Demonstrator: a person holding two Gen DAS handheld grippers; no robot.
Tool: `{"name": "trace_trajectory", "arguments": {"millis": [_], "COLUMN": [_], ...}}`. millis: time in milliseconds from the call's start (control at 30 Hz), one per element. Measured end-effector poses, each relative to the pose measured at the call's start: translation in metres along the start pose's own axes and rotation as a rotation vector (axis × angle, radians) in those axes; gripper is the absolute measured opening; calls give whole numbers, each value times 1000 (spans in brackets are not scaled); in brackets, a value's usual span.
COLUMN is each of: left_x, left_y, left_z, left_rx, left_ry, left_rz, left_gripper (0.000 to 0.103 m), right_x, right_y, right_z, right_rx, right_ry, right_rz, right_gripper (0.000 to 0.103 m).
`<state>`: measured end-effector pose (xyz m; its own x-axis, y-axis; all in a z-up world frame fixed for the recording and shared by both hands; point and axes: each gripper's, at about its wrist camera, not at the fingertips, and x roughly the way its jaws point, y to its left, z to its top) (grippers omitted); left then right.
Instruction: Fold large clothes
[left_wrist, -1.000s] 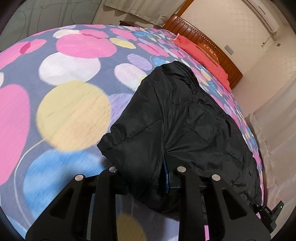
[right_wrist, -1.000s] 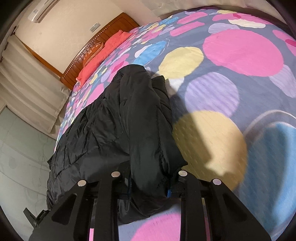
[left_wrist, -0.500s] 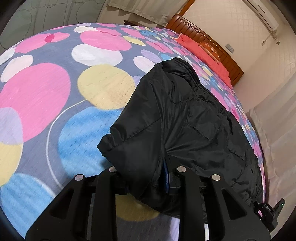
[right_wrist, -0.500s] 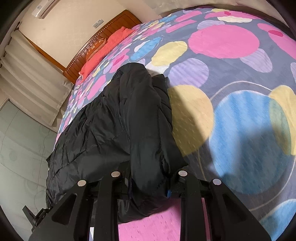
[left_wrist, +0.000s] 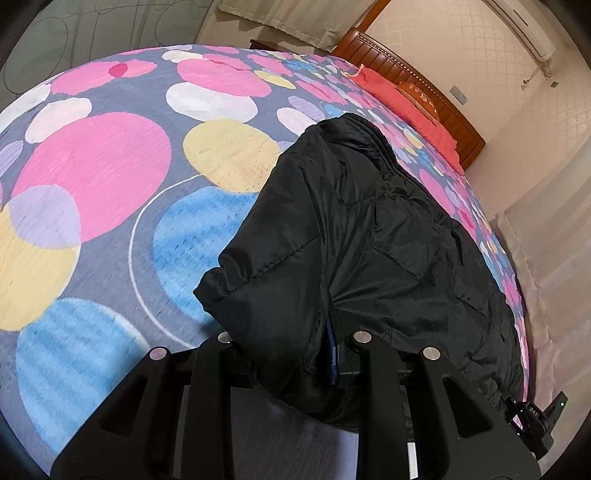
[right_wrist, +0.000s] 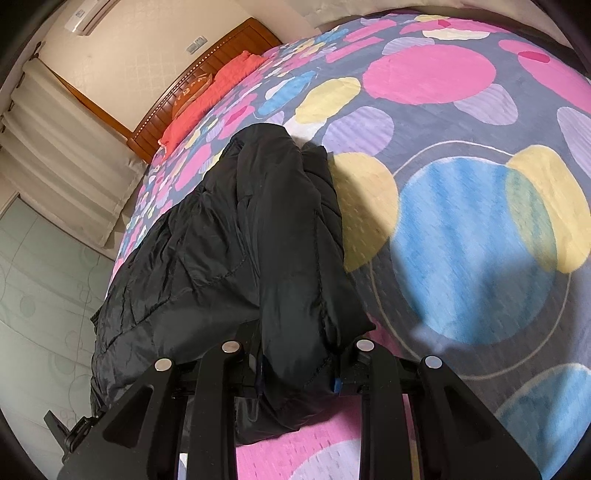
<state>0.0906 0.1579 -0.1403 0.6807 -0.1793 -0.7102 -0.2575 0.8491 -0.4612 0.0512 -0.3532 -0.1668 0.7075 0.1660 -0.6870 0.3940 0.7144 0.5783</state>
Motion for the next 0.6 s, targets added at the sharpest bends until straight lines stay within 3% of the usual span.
{"name": "trace_trajectory", "arguments": {"millis": [433, 600], "left_x": [-6, -5], "left_y": [3, 5], "left_z": [-5, -5], "left_rx": [7, 20], "left_ry": [-2, 9], "left_rz": [-3, -7], "left_gripper": [25, 26], "right_x": [0, 1], "right_y": [-3, -7], "right_z": [1, 2], "right_rx": [-1, 9], "right_ry": [0, 13], "right_rz": [1, 0], "right_gripper": [26, 34]}}
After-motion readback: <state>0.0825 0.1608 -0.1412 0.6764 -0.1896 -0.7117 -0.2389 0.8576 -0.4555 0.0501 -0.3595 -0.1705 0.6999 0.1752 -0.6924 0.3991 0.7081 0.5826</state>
